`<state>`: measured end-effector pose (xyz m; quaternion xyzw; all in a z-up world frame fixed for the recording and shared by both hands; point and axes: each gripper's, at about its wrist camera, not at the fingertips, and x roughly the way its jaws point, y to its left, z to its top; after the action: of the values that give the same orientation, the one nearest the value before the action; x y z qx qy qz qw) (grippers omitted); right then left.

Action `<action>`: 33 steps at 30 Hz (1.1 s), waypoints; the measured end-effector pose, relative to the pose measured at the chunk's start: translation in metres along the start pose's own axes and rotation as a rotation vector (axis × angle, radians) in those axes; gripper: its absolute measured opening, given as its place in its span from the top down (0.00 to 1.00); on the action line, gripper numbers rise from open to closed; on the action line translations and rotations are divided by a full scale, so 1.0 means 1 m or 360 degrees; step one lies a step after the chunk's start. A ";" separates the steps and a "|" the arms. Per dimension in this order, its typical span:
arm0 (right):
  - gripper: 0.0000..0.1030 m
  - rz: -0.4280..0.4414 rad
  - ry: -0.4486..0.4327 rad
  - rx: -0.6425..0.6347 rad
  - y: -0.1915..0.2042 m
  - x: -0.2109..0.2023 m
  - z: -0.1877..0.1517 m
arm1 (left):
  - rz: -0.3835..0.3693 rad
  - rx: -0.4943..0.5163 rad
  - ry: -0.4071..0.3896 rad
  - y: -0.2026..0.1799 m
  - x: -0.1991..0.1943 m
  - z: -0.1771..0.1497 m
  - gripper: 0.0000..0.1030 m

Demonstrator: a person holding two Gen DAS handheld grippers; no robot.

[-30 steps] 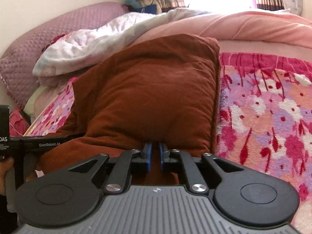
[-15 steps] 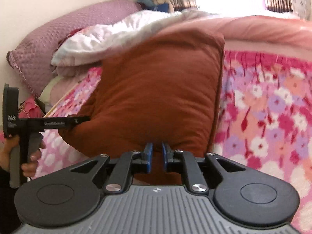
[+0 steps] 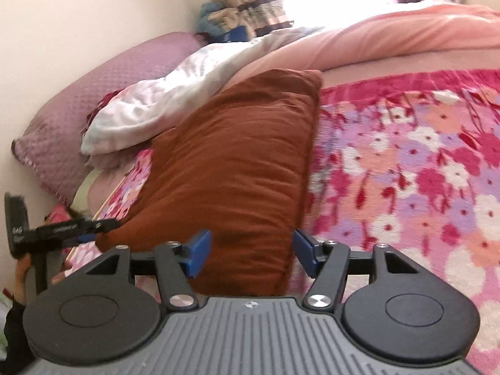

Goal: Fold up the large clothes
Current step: 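Open the right tool and release the folded jacket, then grasp the folded jacket's side with the left tool while the right tool pinches it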

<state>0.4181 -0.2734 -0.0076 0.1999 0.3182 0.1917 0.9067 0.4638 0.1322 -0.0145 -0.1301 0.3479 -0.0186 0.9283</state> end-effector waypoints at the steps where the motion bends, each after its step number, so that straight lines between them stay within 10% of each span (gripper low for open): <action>1: 0.31 0.0012 0.0011 0.0010 -0.003 0.001 0.001 | 0.0008 0.0008 -0.0002 0.003 0.000 0.002 0.14; 5: 0.31 0.0055 0.0029 0.0063 -0.016 0.005 0.010 | -0.0003 -0.0042 -0.0038 0.015 -0.004 0.019 0.17; 12: 0.31 0.0191 0.0093 0.0188 -0.033 0.031 0.035 | -0.0092 -0.0007 0.0306 0.014 0.058 0.048 0.17; 22: 0.28 0.0321 0.0137 0.0346 -0.055 0.067 0.041 | -0.0392 -0.0217 0.0410 0.018 0.096 0.047 0.21; 30: 0.25 0.0357 0.0125 0.0337 -0.064 0.075 0.045 | -0.0412 -0.0168 0.0426 0.008 0.107 0.040 0.25; 33: 0.15 0.0412 0.0113 0.0381 -0.064 0.085 0.044 | -0.0535 -0.0226 0.0462 0.005 0.113 0.037 0.70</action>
<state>0.5219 -0.2977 -0.0496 0.3387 0.3422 0.2746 0.8324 0.5730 0.1310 -0.0612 -0.2472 0.4517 -0.1668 0.8409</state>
